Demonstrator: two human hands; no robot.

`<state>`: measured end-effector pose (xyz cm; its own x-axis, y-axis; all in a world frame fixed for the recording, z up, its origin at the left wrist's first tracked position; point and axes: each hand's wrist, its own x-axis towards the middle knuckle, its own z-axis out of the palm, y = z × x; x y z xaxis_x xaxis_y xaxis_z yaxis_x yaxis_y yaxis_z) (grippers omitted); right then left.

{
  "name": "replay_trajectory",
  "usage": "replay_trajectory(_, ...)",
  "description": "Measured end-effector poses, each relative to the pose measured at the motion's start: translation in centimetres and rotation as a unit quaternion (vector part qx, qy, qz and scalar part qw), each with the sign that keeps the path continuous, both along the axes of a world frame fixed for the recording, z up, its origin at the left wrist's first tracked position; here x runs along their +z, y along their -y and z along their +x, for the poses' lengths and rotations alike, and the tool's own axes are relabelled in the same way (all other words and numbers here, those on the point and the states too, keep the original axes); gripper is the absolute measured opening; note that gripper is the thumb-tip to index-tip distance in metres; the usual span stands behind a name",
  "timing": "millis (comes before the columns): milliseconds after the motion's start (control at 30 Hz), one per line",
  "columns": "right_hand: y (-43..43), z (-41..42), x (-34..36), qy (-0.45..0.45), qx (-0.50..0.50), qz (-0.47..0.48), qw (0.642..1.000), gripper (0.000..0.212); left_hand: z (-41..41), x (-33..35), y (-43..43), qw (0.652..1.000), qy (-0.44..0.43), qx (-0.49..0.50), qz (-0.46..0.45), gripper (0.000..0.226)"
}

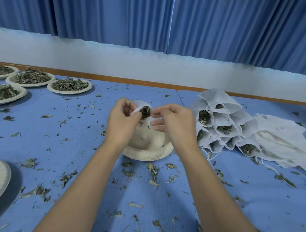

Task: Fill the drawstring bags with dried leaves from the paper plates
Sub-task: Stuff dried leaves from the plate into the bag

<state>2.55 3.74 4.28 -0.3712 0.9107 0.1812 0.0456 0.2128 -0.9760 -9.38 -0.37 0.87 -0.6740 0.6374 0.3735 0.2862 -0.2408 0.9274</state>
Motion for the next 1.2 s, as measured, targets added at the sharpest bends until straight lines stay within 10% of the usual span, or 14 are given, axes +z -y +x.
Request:
replay_trajectory(200, -0.9, -0.5, -1.8, 0.124, -0.019, 0.059, 0.990, 0.053, 1.1, 0.2, 0.0, 0.999, 0.035, -0.040, 0.002, 0.023)
replay_trajectory(467, -1.7, -0.3, -2.7, 0.138, -0.081, 0.137, 0.978, 0.007, 1.9, 0.6, 0.6, 0.990, -0.054, -0.130, -0.034, 0.028)
replay_trajectory(667, -2.3, -0.4, -3.0, 0.152, -0.151, 0.157, 0.964, 0.033, 2.9, 1.0, 0.6, 0.984, -0.092, -0.144, -0.055, 0.030)
replay_trajectory(933, -1.9, 0.7, -1.0, -0.022, -0.166, 0.120, 0.979, 0.020, 5.2, 2.7, -0.4, 0.994, -0.045, -0.097, 0.004, 0.025)
replay_trajectory(1200, -6.2, 6.6, 5.7, -0.184, -0.275, 0.208, 0.920, 0.021, 11.9, 9.6, -6.2, 0.973, -0.096, -0.183, 0.106, 0.034)
